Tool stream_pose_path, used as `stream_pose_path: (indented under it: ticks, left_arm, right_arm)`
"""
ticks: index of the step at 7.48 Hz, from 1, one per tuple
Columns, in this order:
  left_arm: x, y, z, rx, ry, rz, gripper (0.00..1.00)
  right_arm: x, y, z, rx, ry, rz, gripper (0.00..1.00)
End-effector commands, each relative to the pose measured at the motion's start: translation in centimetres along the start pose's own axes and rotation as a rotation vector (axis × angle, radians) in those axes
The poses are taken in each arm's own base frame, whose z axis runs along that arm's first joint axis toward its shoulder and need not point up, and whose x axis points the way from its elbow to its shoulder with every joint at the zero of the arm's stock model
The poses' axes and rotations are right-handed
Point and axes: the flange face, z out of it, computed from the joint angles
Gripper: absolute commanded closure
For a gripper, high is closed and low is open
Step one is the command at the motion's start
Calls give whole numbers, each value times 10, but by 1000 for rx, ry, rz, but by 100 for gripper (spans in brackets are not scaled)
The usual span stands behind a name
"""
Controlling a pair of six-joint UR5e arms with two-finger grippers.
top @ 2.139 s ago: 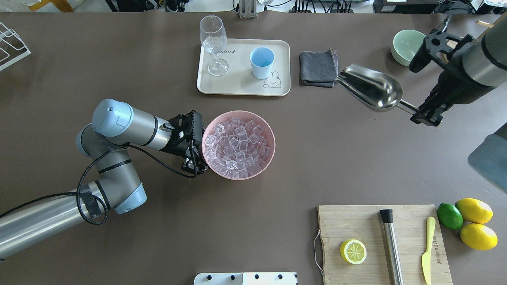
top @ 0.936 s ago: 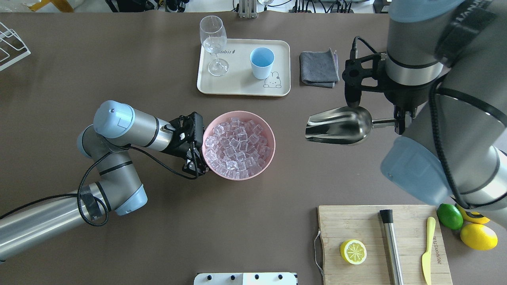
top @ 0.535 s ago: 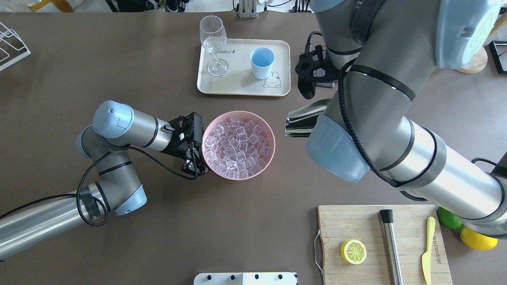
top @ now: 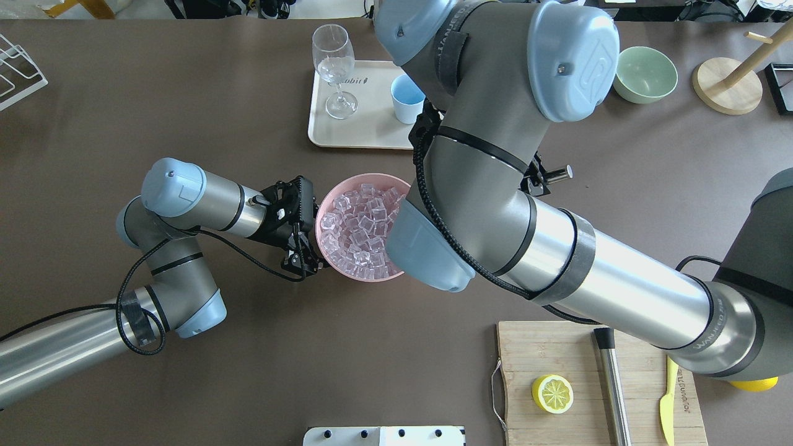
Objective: Put ice in cup with scoop
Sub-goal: 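Dip the scoop into the ice cubes and scoop some up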
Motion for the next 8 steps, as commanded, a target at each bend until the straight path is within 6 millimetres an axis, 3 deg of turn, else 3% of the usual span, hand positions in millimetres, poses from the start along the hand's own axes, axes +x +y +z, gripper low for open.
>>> stream_pose_path:
  ticks: [1,8]
  left_arm:
    - [1,-1,0,2,1,1,1]
    - [0,4,-2,-2,0,-2,1]
  right_arm:
    - [2,-29,-9,-42,-10,-16,100]
    - [-13,-81,6,-120,-11,5,100]
